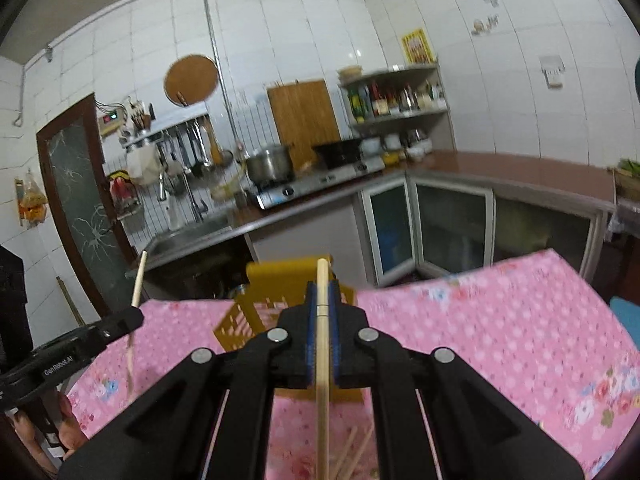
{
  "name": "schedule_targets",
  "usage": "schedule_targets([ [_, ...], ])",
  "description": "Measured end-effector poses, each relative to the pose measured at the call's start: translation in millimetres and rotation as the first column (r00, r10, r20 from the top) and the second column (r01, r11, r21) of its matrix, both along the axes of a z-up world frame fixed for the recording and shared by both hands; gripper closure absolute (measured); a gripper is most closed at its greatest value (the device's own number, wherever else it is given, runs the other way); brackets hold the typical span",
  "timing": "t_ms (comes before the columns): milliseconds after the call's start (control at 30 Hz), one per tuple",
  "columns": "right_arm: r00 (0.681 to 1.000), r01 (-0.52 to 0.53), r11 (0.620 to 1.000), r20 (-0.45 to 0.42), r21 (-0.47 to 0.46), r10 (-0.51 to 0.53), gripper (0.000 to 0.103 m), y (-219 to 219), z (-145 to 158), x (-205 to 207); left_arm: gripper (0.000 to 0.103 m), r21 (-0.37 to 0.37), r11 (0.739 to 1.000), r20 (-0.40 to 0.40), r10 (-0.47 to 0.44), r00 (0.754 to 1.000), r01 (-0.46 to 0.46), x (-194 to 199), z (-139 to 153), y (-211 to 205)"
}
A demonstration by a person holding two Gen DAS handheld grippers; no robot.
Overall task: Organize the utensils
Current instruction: 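Lift both held chopsticks and lower them upright into the yellow holder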
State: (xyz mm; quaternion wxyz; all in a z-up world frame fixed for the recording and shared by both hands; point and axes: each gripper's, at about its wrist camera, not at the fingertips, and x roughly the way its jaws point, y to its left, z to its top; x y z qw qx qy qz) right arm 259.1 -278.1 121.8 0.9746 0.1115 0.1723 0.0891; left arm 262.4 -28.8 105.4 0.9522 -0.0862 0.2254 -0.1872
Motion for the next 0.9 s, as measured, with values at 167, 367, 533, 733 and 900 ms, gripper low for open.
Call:
schedule_targets([
  [167, 0.999, -0.008, 1.000, 0.042, -0.010, 0.008, 0.097, 5.5, 12.0, 3.7, 0.099, 0.008, 1.000, 0.014, -0.007, 1.000, 0.007, 9.7, 5.0, -1.4],
  [367, 0.995, -0.014, 1.000, 0.098, 0.022, 0.012, 0.097, 7.0, 20.2, 14.0, 0.099, -0.006, 1.000, 0.063, -0.013, 0.998, 0.014, 19.9, 17.1, -3.3],
  [533, 0.983, -0.003, 1.000, 0.186, 0.014, 0.001, 0.097, 11.2, 29.6, 19.7, 0.099, 0.001, 1.000, 0.150, 0.004, 0.989, -0.004, 22.9, 30.5, -8.1],
  [733, 0.950, 0.018, 0.999, 0.310, 0.052, -0.033, 0.097, 14.7, 49.7, 30.6, 0.099, 0.001, 1.000, 0.247, 0.018, 0.969, -0.018, 39.1, 47.9, -21.3],
  [900, 0.918, 0.046, 0.992, 0.387, 0.119, -0.089, 0.097, 11.9, 63.6, 47.0, 0.099, -0.002, 0.999, 0.326, 0.043, 0.944, -0.044, 59.9, 57.4, -34.3],
])
